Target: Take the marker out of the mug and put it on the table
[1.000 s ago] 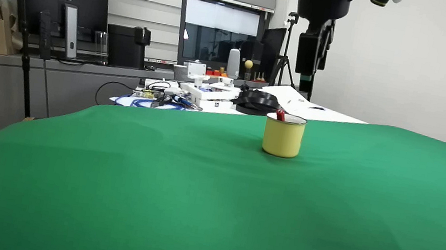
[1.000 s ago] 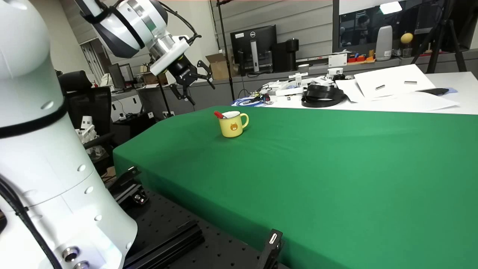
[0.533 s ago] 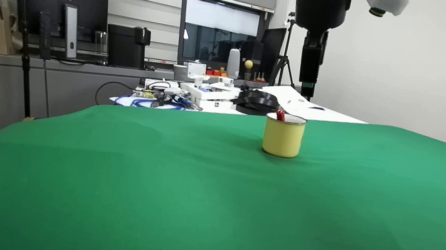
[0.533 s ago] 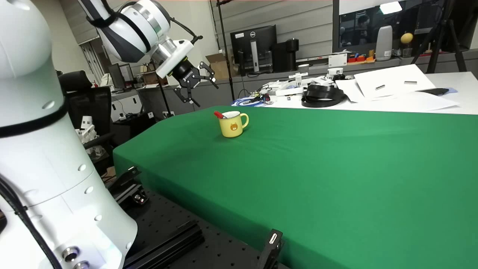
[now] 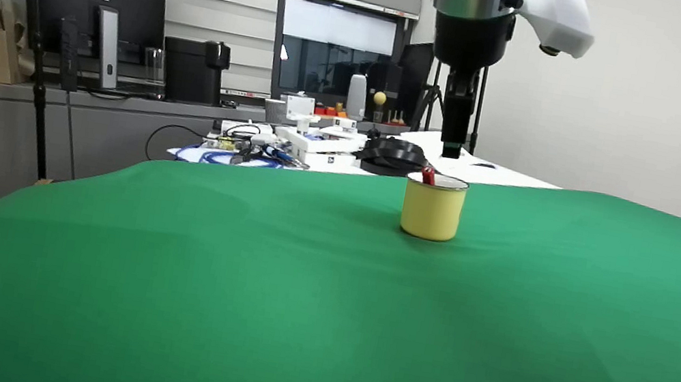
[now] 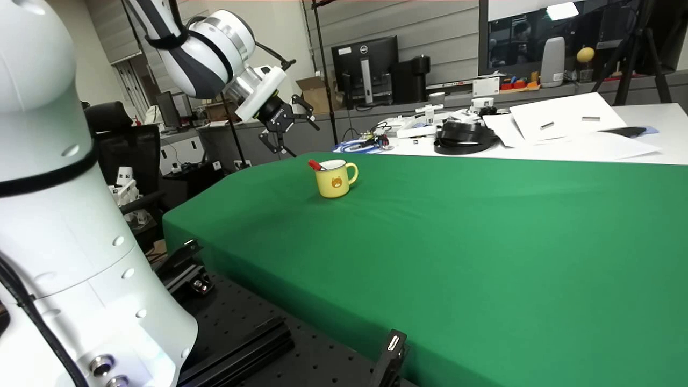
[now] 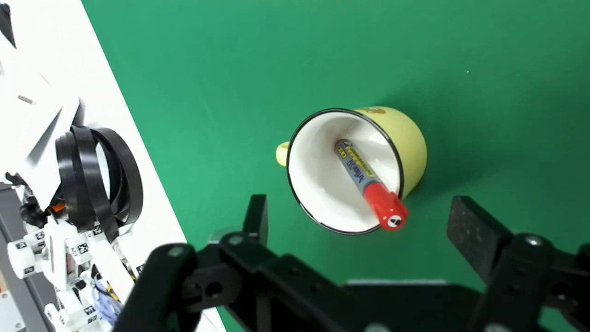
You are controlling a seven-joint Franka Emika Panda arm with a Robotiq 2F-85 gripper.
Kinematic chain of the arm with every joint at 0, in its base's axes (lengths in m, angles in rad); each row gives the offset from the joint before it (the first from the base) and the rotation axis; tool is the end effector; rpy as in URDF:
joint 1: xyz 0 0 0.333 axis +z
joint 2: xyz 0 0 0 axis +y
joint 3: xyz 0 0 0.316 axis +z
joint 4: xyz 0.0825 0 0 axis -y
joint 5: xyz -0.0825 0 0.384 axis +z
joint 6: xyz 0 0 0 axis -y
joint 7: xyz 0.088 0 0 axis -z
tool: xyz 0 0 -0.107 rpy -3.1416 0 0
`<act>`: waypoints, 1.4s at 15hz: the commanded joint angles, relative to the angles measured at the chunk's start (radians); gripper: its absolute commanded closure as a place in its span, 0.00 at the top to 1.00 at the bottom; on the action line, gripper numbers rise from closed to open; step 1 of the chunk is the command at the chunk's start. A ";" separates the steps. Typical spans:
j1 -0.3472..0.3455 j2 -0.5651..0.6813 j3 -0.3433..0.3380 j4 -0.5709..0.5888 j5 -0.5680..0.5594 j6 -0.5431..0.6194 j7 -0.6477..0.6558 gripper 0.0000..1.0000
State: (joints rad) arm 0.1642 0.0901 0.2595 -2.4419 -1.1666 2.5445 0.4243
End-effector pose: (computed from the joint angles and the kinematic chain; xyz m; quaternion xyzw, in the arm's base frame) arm 0.4336 0.2095 0.2642 0.8385 0.4523 0.1354 0.2719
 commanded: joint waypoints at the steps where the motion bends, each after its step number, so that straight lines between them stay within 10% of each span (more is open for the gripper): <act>1: 0.004 0.064 -0.007 0.056 -0.092 0.013 0.092 1.00; 18: 0.050 0.194 -0.054 0.133 -0.130 0.018 0.165 1.00; 19: 0.053 0.196 -0.056 0.134 -0.128 0.015 0.166 0.75; 21: 0.054 0.199 -0.058 0.135 -0.122 0.014 0.163 0.67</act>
State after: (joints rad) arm 0.1988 0.2751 0.2208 -2.3264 -1.2785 2.5612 0.5494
